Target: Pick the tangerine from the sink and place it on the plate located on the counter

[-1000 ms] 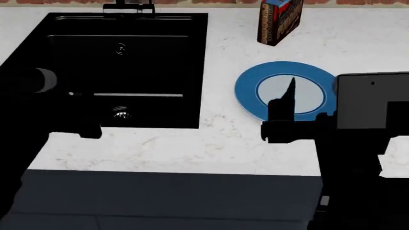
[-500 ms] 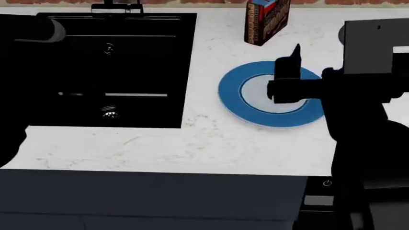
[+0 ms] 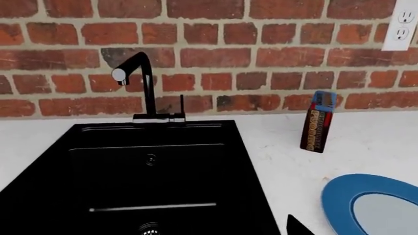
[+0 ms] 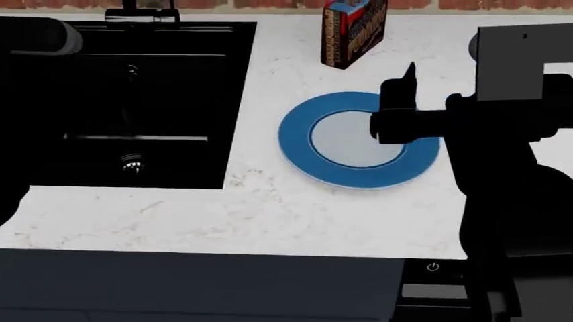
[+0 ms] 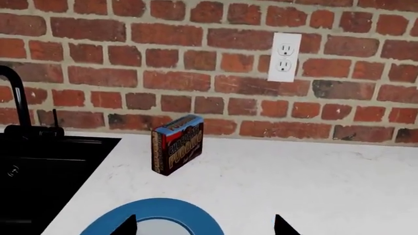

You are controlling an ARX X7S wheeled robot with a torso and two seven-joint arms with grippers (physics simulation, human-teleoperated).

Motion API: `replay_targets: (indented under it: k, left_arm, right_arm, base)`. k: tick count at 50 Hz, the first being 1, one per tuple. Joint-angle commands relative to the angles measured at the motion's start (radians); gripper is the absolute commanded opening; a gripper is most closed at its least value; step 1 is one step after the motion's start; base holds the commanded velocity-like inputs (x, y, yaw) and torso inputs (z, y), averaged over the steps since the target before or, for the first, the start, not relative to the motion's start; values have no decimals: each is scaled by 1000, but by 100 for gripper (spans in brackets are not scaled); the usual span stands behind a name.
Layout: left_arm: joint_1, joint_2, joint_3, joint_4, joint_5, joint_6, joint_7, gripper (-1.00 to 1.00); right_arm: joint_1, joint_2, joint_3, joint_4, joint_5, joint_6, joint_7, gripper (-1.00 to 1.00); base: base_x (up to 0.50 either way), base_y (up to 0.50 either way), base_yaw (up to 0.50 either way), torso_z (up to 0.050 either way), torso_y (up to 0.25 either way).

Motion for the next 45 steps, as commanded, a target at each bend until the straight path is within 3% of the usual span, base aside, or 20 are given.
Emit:
replay_targets:
  k: [1,45]
  left_arm:
    - [-3,-6,-15,5,-11,-18,-13,100]
    - [5,-18,-3,-5,-31,-8,-13,100]
  right_arm:
    - [-2,-4,-2,10,5,-8,1,100]
    - [-4,2,0,0,25,7,12,100]
  base:
    - [328,0,0,0,0]
    - [335,0,0,0,0]
